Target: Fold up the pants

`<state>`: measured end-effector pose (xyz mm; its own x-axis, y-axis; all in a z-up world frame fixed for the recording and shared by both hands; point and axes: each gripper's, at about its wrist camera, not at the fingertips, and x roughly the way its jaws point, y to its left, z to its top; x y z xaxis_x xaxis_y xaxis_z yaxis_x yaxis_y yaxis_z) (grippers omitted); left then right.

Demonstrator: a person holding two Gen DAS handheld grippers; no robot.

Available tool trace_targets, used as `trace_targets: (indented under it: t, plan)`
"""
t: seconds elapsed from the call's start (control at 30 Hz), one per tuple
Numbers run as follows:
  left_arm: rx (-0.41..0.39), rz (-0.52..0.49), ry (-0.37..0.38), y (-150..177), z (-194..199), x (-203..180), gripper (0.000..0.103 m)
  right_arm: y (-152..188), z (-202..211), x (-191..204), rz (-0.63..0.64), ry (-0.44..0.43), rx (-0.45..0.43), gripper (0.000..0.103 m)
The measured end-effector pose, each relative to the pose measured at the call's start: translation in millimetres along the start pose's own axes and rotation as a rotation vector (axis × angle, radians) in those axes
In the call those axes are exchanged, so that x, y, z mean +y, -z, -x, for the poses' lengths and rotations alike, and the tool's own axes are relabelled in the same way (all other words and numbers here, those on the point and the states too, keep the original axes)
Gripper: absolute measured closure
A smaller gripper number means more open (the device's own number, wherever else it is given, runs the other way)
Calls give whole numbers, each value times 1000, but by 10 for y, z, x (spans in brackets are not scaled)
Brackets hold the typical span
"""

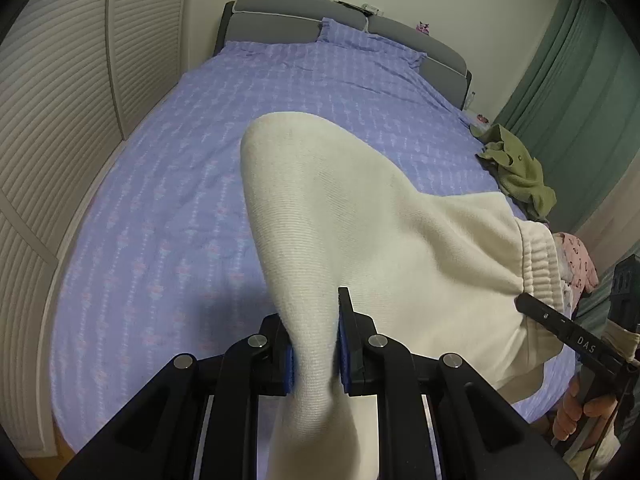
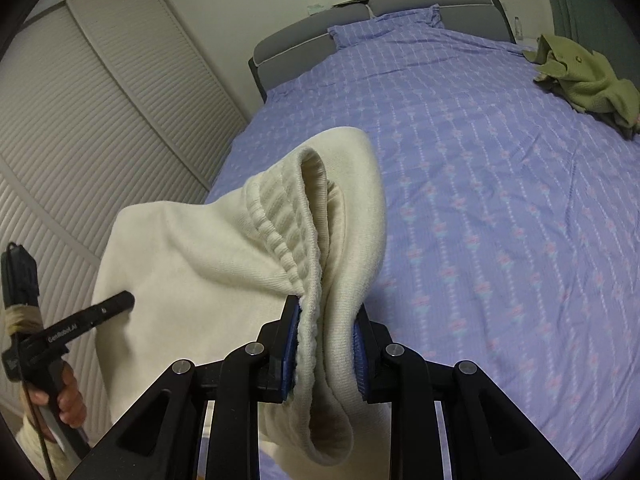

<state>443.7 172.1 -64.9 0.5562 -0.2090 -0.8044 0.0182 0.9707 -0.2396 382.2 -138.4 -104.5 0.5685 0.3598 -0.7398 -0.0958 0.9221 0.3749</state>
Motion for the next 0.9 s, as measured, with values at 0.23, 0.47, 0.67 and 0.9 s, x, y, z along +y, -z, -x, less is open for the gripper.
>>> trace_targets:
  t: [0.23,0.47,0.67,0.9]
  plan:
    - [-1,4,-22,-26,66,710,86,49,-343,584,59,2,43,78]
    - [43,37,-64,10,-96,1491,86,164,-947,1115,87,-21,120,78]
    - [121,34,-103,-52,-472,2110,86,273,-1632,1455,91,-36,214,78]
    - [213,-4,-161,-147,-1155,2540,83,389,-2353,1565,72,-2,320,78]
